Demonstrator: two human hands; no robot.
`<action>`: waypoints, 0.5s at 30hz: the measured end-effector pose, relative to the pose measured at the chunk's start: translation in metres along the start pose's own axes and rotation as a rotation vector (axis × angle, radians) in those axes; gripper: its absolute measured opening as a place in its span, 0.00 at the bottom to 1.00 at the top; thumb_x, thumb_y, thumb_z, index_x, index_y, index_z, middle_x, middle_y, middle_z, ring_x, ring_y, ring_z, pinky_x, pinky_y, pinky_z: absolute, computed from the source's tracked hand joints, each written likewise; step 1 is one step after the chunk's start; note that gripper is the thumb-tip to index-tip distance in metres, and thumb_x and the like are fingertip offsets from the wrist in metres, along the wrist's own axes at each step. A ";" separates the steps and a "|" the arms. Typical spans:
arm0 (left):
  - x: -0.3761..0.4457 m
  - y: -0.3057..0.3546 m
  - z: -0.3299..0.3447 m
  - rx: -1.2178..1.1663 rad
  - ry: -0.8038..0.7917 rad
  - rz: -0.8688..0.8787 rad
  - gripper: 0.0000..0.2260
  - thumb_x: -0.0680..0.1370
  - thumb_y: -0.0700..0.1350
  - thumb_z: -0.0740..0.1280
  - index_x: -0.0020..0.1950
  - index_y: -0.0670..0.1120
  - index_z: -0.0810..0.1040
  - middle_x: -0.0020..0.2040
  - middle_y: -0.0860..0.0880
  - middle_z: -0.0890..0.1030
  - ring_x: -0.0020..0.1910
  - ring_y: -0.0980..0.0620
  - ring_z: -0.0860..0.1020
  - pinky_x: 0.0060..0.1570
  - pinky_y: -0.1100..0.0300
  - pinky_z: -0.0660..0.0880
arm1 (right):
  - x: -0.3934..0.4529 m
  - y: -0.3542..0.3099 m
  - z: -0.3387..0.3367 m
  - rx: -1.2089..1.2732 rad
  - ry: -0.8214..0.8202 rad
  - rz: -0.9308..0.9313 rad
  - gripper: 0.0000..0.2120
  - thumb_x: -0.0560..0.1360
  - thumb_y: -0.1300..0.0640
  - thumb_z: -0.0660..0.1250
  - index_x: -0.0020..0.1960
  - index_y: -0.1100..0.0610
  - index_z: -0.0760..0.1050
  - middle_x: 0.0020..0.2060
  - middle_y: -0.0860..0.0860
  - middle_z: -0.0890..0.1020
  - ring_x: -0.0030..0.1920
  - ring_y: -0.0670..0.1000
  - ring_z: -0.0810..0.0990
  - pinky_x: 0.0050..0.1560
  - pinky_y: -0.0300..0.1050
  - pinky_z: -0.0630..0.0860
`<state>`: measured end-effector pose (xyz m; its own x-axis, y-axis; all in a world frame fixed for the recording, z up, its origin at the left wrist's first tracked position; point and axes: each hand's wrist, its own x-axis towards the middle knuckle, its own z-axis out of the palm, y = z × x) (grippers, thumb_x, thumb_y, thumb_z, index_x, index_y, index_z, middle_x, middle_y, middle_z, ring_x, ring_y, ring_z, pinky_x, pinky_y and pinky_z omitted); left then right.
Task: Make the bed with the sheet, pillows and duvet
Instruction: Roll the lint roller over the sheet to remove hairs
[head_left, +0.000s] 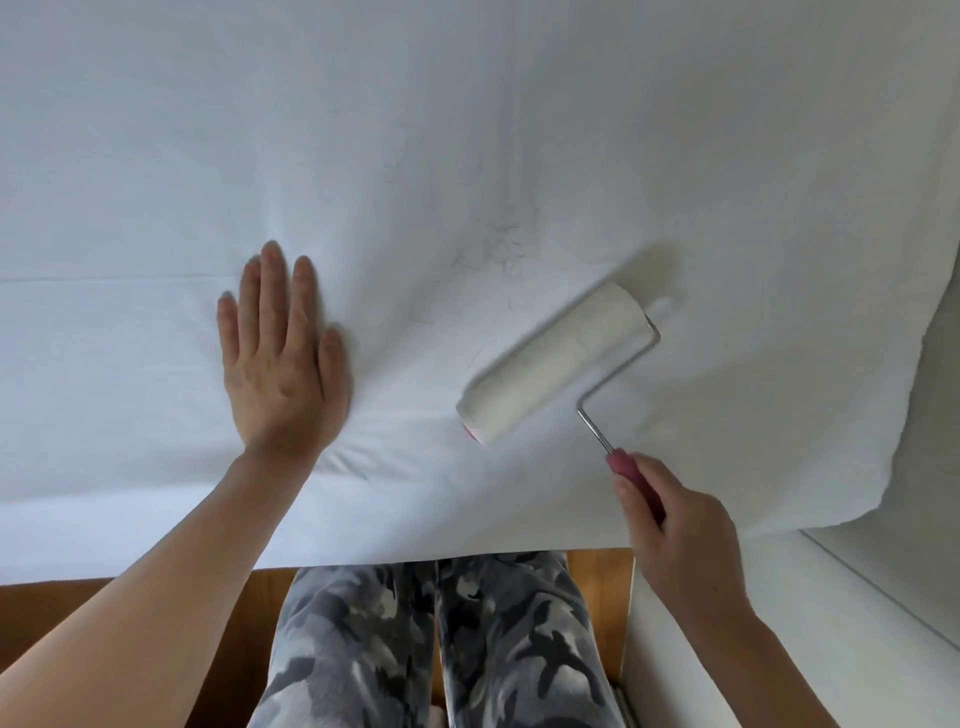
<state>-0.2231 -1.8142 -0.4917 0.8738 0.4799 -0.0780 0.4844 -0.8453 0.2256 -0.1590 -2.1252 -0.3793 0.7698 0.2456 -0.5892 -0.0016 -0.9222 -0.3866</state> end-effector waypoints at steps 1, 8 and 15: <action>0.000 0.000 0.000 -0.005 0.011 -0.027 0.25 0.82 0.49 0.49 0.79 0.42 0.55 0.78 0.41 0.56 0.78 0.44 0.53 0.76 0.50 0.44 | 0.011 -0.011 0.002 -0.012 0.008 -0.026 0.19 0.80 0.43 0.55 0.54 0.53 0.80 0.19 0.40 0.66 0.25 0.42 0.74 0.23 0.27 0.64; 0.000 -0.002 0.003 -0.031 0.064 -0.060 0.25 0.82 0.48 0.50 0.78 0.40 0.57 0.78 0.41 0.58 0.77 0.44 0.55 0.76 0.50 0.46 | 0.086 -0.084 0.018 -0.006 0.049 -0.113 0.13 0.80 0.45 0.58 0.56 0.49 0.77 0.28 0.52 0.77 0.31 0.58 0.75 0.34 0.50 0.74; -0.001 -0.002 0.004 -0.020 0.064 -0.049 0.25 0.82 0.48 0.50 0.78 0.40 0.57 0.78 0.40 0.58 0.77 0.44 0.55 0.76 0.51 0.45 | 0.075 -0.066 0.021 -0.024 0.060 -0.106 0.10 0.80 0.47 0.60 0.53 0.49 0.77 0.23 0.47 0.70 0.27 0.55 0.70 0.31 0.46 0.70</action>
<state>-0.2245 -1.8132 -0.4959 0.8442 0.5353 -0.0276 0.5252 -0.8158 0.2420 -0.1149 -2.0400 -0.4127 0.8016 0.3246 -0.5020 0.0967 -0.8991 -0.4270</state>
